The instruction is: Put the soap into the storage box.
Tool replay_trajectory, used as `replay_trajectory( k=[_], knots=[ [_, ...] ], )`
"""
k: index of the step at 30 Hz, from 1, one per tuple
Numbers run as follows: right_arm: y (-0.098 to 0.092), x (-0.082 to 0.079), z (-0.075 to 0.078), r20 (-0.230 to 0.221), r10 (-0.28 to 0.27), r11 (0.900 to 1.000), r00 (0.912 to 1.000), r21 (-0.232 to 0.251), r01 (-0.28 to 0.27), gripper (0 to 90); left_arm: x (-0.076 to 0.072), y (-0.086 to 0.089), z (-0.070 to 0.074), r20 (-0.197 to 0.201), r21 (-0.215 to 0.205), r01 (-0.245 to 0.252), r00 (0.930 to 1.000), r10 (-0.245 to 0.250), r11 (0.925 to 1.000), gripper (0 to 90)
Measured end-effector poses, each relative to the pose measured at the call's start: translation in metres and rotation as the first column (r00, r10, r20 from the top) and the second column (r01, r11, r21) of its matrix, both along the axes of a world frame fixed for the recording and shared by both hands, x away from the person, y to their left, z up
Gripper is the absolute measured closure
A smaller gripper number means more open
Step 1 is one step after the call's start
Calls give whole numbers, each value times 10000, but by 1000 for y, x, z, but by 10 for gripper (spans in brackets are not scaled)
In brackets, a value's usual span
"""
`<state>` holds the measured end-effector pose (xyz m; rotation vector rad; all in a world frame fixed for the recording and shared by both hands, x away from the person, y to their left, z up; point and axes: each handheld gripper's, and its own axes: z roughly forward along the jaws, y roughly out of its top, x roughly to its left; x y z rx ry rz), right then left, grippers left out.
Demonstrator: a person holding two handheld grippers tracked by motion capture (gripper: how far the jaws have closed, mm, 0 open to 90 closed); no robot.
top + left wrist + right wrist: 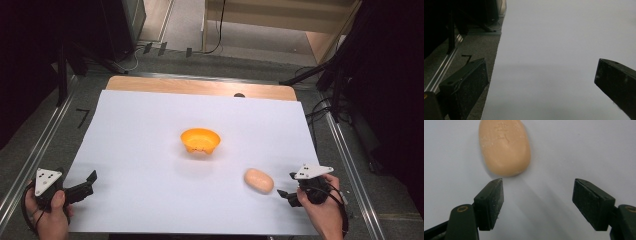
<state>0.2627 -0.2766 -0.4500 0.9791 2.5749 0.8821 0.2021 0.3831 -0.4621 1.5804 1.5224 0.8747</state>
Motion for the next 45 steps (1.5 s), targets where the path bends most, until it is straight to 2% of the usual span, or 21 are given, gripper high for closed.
replay_trajectory(
  k=[7, 17, 21, 29, 34, 38, 40, 45],
  knots=[
    [12, 5, 4, -107, 355, 9993, 9993, 110, -354, 245, 0, 0, 0, -72, 28, 111, 9999, -111, 9999, 0],
    [38, 16, 2, -493, 932, 9954, 9944, -192, -943, 253, 1, 0, 0, -76, 9, 132, 9999, -132, 9999, 0],
    [46, 19, 0, -692, 981, 9943, 9928, -342, -1007, 254, 1, 0, 0, -68, -6, 142, 9999, -142, 9999, 0],
    [60, 26, -2, -816, 1191, 9911, 9895, -500, -1234, 239, 1, 0, 0, -79, 13, 122, 9999, -122, 9999, 0],
    [68, 31, -6, -1126, 1318, 9880, 9849, -658, -1398, 251, 1, 0, 0, -71, -4, 91, 9999, -91, 10000, 0],
    [71, 32, -8, -1198, 1265, 9872, 9847, -822, -1369, 256, 1, 0, 0, -86, 20, 102, 9999, -102, 9999, 0],
    [73, 34, -11, -1304, 1317, 9851, 9827, -930, -1443, 299, 1, 0, 0, -85, 16, 106, 9999, -106, 9999, 0],
    [76, 35, -11, -1456, 1351, 9822, 9801, -1104, -1518, 318, 1, 0, 0, -71, -6, 100, 9999, -100, 10000, 0]
  ],
)
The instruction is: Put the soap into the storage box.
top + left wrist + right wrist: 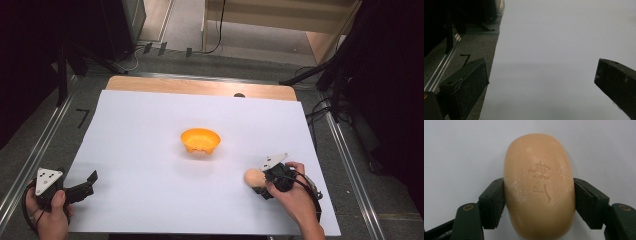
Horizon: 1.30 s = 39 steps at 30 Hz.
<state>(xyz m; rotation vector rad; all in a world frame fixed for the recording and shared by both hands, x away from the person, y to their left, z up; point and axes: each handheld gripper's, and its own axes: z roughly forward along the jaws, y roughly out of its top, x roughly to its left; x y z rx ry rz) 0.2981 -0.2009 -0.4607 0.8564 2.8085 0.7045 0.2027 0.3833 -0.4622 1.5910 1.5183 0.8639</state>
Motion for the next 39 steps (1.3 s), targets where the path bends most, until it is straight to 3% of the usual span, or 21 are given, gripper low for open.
replay_trajectory(
  k=[4, 12, 24, 27, 34, 35, 39],
  knots=[
    [2, 1, 1, -178, -67, 10000, 9998, -74, 66, 322, 0, 0, 0, 17, -10, -3, 10000, 3, 10000, 0],
    [4, -2, 0, 9, -52, 9997, 10000, -256, 52, 320, 0, 0, 0, -35, 71, 5, 10000, -4, 10000, 0],
    [5, 2, 1, -291, -177, 9994, 9994, -286, 169, 330, 1, -1, 0, -59, 63, 38, 10000, -38, 10000, 0],
    [9, 1, 3, -300, -252, 9983, 9992, -537, 235, 332, 1, -1, 0, -64, 62, 61, 10000, -61, 10000, 0],
    [6, 5, 7, -190, -210, 9993, 9996, -299, 204, 333, 1, 0, 0, -90, 17, 73, 9999, -73, 10000, 0],
    [5, 6, 10, -55, -87, 9999, 9999, -71, 86, 333, 1, -1, 0, -98, 25, 94, 9999, -94, 10000, 0],
    [6, 6, 18, 47, -16, 9999, 10000, -107, 16, 333, 0, 0, 0, -59, 13, 97, 9999, -97, 10000, 0]
  ],
)
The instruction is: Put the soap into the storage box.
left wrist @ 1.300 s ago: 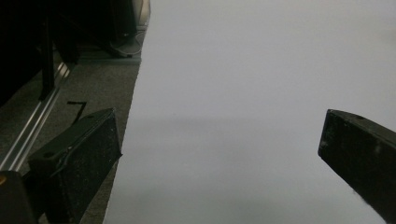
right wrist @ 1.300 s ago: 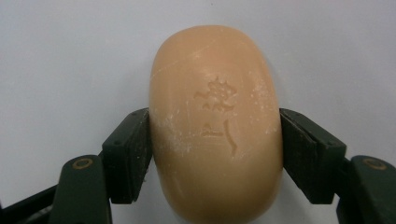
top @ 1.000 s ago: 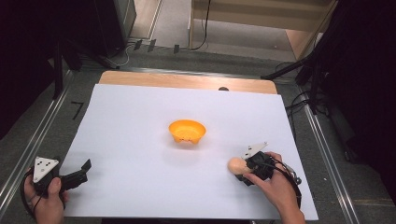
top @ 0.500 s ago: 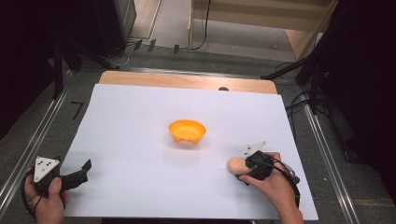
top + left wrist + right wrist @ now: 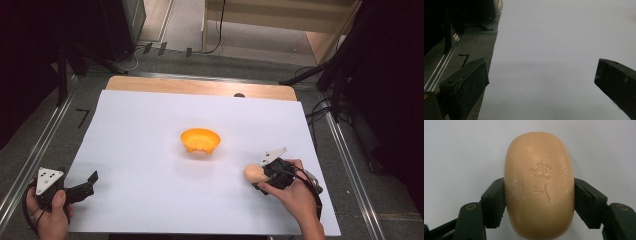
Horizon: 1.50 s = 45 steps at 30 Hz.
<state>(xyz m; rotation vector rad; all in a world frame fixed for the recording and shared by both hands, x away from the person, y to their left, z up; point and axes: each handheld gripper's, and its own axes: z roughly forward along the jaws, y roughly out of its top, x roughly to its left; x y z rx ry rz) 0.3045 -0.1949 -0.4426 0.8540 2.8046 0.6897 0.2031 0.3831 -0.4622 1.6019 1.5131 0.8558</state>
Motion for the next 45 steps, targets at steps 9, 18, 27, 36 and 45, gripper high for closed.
replay_trajectory(
  k=[9, 18, 27, 36, 45],
  knots=[
    [5, 7, 15, 313, 390, 9992, 9988, -118, -386, 333, 0, 0, 0, 17, -38, 13, 10000, -13, 10000, 0],
    [12, 21, 24, 519, 766, 9971, 9957, -36, -765, 333, 0, 1, 0, 7, -94, 38, 10000, -38, 9999, 0],
    [19, 33, 32, 750, 999, 9950, 9922, -37, -999, 333, 0, 1, 0, -27, -133, 75, 10000, -75, 9999, 0],
    [27, 47, 44, 1128, 1365, 9906, 9842, -193, -1352, 333, 0, 2, 0, -3, -165, 90, 10000, -90, 9998, 0],
    [39, 61, 53, 1262, 1718, 9850, 9770, -378, -1683, 333, 0, 2, 0, -3, -198, 89, 10000, -90, 9998, 0]
  ],
)
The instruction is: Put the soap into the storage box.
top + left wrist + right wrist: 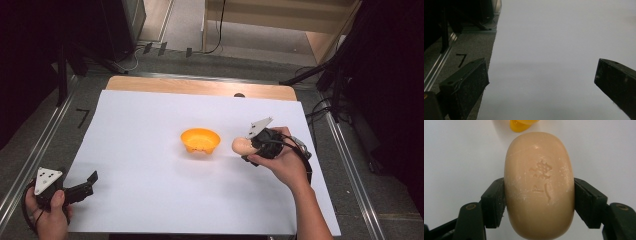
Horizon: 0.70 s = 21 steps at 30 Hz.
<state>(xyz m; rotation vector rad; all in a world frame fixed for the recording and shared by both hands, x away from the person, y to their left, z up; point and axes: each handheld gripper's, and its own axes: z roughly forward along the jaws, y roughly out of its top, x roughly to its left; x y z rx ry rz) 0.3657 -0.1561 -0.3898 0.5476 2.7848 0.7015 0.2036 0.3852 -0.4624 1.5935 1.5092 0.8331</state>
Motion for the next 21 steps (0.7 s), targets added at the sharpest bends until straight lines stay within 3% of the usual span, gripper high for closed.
replay_trajectory(
  k=[21],
  knots=[
    [27, 23, 14, 122, 643, 9979, 9979, 36, -644, 332, -1, 0, 0, 45, -63, 54, 10000, -54, 10000, 0]
  ],
)
